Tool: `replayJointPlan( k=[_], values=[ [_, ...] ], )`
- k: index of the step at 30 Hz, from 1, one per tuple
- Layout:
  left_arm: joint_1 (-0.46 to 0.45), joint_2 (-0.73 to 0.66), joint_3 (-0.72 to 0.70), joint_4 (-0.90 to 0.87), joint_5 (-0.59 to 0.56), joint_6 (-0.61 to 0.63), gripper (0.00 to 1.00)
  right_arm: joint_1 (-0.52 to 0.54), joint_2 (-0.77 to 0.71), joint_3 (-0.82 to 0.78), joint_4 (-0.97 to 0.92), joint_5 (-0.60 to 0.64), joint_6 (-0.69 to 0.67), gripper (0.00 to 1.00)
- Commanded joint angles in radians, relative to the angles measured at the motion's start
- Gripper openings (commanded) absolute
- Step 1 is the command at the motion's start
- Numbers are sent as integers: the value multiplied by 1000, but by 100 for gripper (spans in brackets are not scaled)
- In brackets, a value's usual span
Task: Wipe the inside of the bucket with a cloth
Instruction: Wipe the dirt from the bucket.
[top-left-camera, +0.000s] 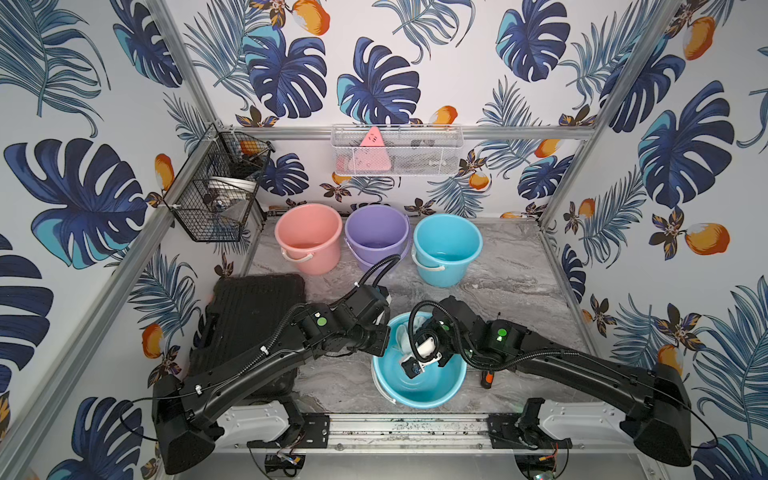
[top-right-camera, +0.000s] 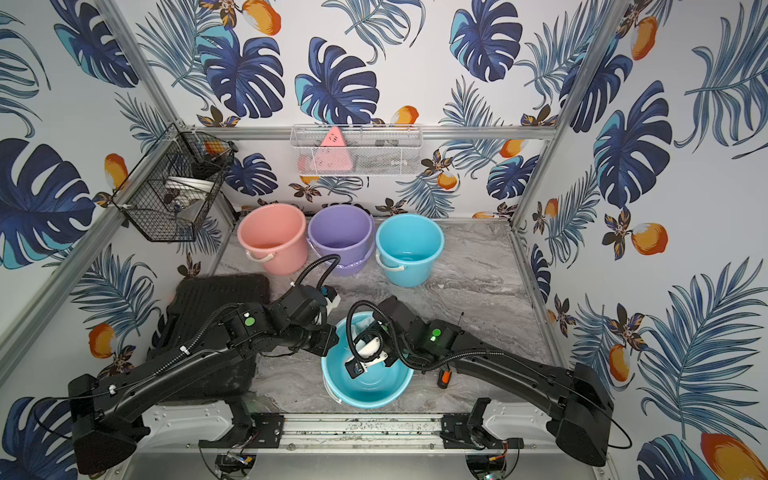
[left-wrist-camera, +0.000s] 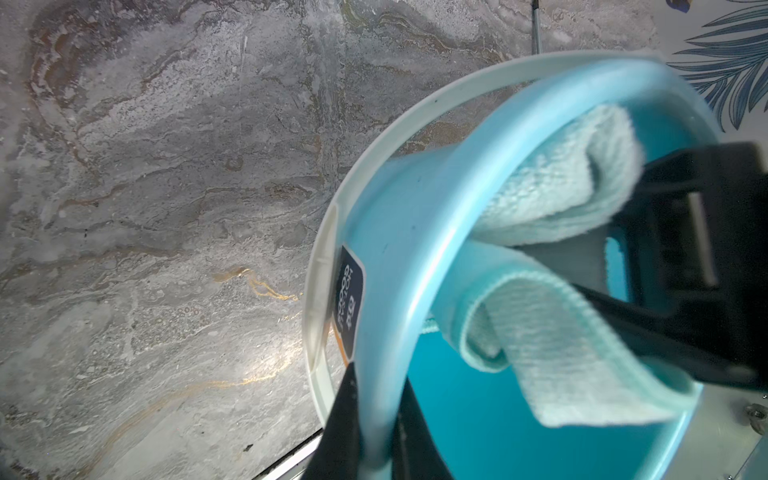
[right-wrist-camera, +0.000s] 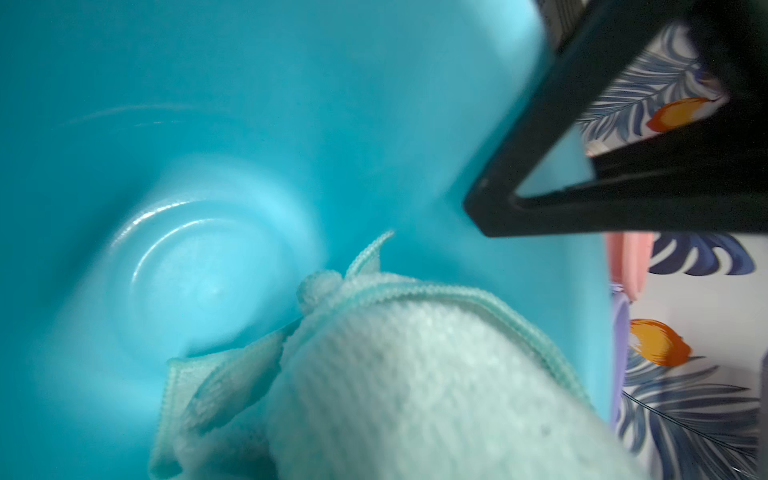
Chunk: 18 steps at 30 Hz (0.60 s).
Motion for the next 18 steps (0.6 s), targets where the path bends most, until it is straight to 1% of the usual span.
replayJointPlan(
  k=[1, 3, 5, 9, 12, 15, 18],
  values=[
    [-2, 3, -3, 20, -8, 17, 0, 10, -25, 31, -29, 67, -67, 0],
    [0, 2, -3, 16, -13, 17, 0, 26, -27, 53, -30, 130, -96, 0],
    [-1, -3, -4, 15, -17, 14, 0, 35, -21, 88, -76, 193, -114, 0],
    [-1, -15, -11, 15, -23, 9, 0, 41, -22, 159, -249, 292, -98, 0],
    [-1, -19, -14, 14, -30, 9, 0, 50, -33, 202, -399, 347, -53, 0],
    [-1, -19, -13, 15, -36, 9, 0, 65, -44, 273, -572, 333, 38, 0],
    [-1, -20, -12, 17, -39, 7, 0, 75, -56, 328, -733, 235, 130, 0]
  ],
)
